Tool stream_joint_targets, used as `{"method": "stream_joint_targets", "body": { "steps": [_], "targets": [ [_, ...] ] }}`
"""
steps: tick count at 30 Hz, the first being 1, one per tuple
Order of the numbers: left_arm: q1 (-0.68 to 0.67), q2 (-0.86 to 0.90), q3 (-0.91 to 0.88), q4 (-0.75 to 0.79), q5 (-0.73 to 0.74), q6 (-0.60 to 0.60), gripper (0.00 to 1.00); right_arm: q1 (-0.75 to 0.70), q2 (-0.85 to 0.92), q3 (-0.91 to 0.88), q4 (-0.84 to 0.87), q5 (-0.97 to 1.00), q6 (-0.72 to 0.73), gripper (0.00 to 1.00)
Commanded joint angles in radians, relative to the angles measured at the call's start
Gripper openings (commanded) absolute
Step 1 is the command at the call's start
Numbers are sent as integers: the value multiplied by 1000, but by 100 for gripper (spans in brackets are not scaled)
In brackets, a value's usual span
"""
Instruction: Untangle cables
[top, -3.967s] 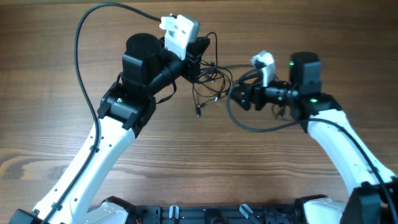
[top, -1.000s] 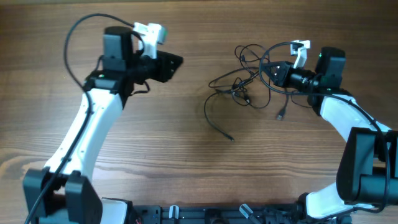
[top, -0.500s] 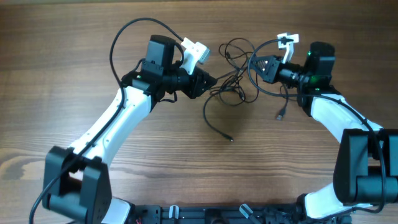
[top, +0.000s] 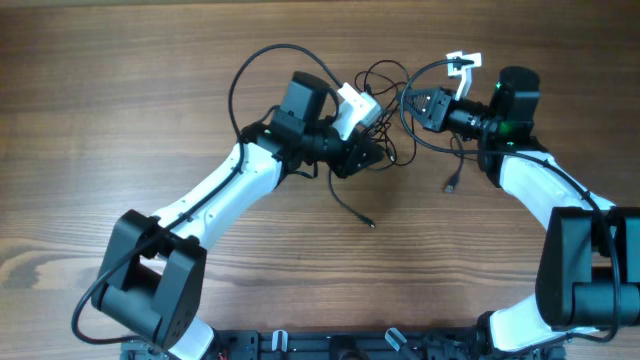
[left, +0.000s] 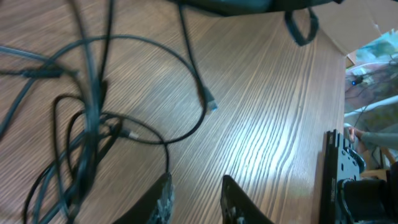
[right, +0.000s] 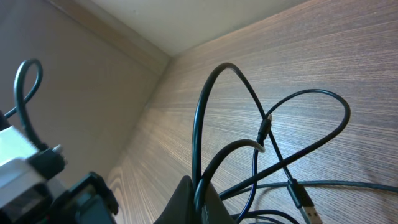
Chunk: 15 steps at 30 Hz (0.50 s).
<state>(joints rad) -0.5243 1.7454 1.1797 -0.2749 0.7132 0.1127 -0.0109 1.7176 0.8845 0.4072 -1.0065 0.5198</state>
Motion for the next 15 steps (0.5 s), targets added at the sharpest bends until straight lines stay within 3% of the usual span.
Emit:
{"method": "stream_joint_targets", "body": {
  "steps": [1, 9, 15],
  "targets": [
    [-21, 23, 18, 37, -16, 14, 24, 2, 10, -2, 11, -28, 4, 5],
    [-21, 24, 18, 56, -258, 11, 23, 2, 10, -2, 11, -35, -1, 5],
    [-21, 24, 18, 155, -315, 11, 26, 2, 10, -2, 1, -36, -23, 4]
  ]
}}
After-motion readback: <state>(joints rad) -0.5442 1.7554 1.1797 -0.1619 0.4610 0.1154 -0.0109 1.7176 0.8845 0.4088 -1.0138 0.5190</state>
